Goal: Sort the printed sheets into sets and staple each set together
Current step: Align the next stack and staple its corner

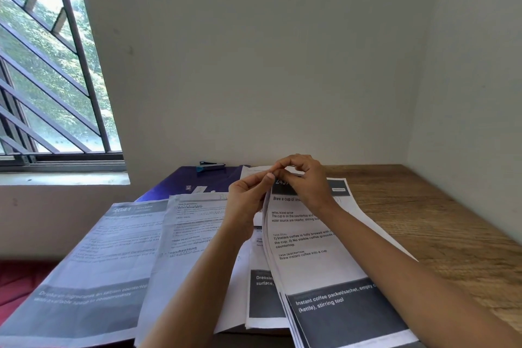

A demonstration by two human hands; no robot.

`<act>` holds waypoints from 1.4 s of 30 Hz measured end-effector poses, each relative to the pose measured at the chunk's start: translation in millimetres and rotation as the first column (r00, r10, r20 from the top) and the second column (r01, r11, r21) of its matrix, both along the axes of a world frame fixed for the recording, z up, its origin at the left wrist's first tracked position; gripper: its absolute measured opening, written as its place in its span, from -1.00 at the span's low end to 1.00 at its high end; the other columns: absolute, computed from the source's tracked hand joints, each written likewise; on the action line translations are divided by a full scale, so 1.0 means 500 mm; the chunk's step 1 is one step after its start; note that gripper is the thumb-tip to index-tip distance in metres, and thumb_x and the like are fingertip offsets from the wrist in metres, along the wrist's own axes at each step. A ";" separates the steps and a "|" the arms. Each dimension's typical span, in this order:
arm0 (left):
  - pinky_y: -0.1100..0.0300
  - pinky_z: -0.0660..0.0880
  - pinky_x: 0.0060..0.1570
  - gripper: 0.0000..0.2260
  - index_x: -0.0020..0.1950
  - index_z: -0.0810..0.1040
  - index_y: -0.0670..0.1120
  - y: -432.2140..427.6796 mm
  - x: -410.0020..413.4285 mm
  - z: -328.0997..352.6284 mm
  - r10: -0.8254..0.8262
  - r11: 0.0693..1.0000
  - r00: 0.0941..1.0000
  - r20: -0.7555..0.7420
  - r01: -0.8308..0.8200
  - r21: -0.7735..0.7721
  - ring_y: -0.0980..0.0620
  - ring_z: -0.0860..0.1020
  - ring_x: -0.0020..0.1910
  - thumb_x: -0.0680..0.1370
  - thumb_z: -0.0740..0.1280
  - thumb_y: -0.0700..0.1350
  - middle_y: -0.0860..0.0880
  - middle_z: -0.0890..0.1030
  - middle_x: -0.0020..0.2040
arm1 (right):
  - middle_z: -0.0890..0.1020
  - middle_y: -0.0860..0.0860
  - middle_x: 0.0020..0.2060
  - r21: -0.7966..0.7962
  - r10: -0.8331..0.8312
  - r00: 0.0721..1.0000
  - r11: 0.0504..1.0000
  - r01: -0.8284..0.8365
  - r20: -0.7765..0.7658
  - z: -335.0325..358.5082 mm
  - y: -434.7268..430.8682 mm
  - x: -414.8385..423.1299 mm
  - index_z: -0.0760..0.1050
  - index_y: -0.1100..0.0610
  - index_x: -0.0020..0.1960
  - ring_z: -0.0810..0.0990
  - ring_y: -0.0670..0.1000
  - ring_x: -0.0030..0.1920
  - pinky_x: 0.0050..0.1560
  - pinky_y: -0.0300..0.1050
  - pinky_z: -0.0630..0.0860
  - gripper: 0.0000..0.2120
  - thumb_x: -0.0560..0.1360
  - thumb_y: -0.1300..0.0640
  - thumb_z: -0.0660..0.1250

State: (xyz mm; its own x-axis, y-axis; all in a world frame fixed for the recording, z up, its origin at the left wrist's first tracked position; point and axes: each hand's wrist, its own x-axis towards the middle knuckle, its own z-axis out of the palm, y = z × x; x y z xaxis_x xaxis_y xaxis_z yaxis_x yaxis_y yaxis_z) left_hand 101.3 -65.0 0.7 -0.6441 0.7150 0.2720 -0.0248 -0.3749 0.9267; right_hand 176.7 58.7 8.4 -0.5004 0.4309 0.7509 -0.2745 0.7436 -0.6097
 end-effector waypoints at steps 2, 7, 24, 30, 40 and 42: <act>-0.03 0.60 -0.01 -0.87 0.03 0.67 -0.11 -0.001 0.001 0.001 0.009 1.000 1.000 -0.003 -0.009 0.009 -0.15 0.66 -0.07 0.53 0.37 -0.15 -0.19 0.70 -0.04 | 0.67 -0.19 -0.19 -0.018 0.012 1.000 1.000 -0.013 -0.023 0.001 0.001 0.001 0.66 -0.04 -0.14 0.53 -0.08 0.03 0.00 -0.31 0.37 -0.93 0.43 0.13 0.46; 0.05 0.62 -0.12 -0.82 0.04 0.67 -0.13 -0.005 0.004 0.004 -0.003 1.000 1.000 -0.023 0.004 0.023 -0.14 0.67 -0.10 0.49 0.39 -0.11 -0.20 0.70 -0.05 | 0.67 -0.18 -0.18 -0.054 0.036 0.999 0.998 -0.037 -0.014 0.000 0.001 0.000 0.64 -0.08 -0.08 0.56 -0.03 0.05 0.03 -0.18 0.38 -0.88 0.42 0.10 0.47; 0.14 0.62 -0.09 -0.80 0.08 0.65 -0.17 -0.001 -0.019 0.005 -0.120 0.993 0.991 0.059 0.119 0.014 -0.05 0.66 -0.13 0.48 0.40 -0.17 -0.21 0.69 -0.05 | 0.69 0.01 -0.18 -0.148 0.228 0.974 0.963 -0.224 0.012 0.013 0.008 0.009 0.69 -0.06 -0.12 0.60 0.26 -0.09 0.01 0.25 0.53 -0.90 0.36 0.01 0.47; 0.03 0.58 0.00 -0.63 0.22 0.45 -0.17 0.010 -0.023 -0.001 0.101 0.995 0.990 -0.095 -0.102 -0.003 -0.06 0.67 -0.12 0.47 0.46 -0.18 -0.18 0.70 -0.13 | 0.69 0.00 -0.14 -0.152 0.196 0.974 0.972 -0.179 0.111 0.017 0.014 0.009 0.69 -0.11 -0.12 0.64 0.16 -0.05 0.03 0.24 0.56 -0.87 0.35 -0.05 0.45; -0.17 0.57 0.05 -0.71 0.13 0.44 -0.06 0.007 -0.015 0.000 0.180 0.980 0.955 -0.235 -0.195 -0.039 -0.12 0.68 -0.14 0.49 0.45 -0.08 -0.15 0.70 -0.21 | 0.69 -0.04 -0.20 -0.097 0.113 0.979 0.991 -0.097 0.169 0.026 0.017 0.006 0.66 0.02 -0.16 0.62 0.02 -0.10 -0.02 -0.01 0.55 -0.97 0.41 0.13 0.48; -0.19 0.57 0.05 -0.74 0.16 0.48 -0.06 0.005 -0.009 0.002 0.165 0.981 0.952 -0.257 -0.186 -0.060 -0.11 0.69 -0.14 0.52 0.41 -0.04 -0.13 0.71 -0.21 | 0.68 -0.09 -0.24 -0.061 0.066 0.983 0.997 -0.057 0.170 0.036 0.011 0.010 0.66 0.06 -0.17 0.60 -0.12 -0.17 -0.07 -0.22 0.50 -0.97 0.42 0.18 0.47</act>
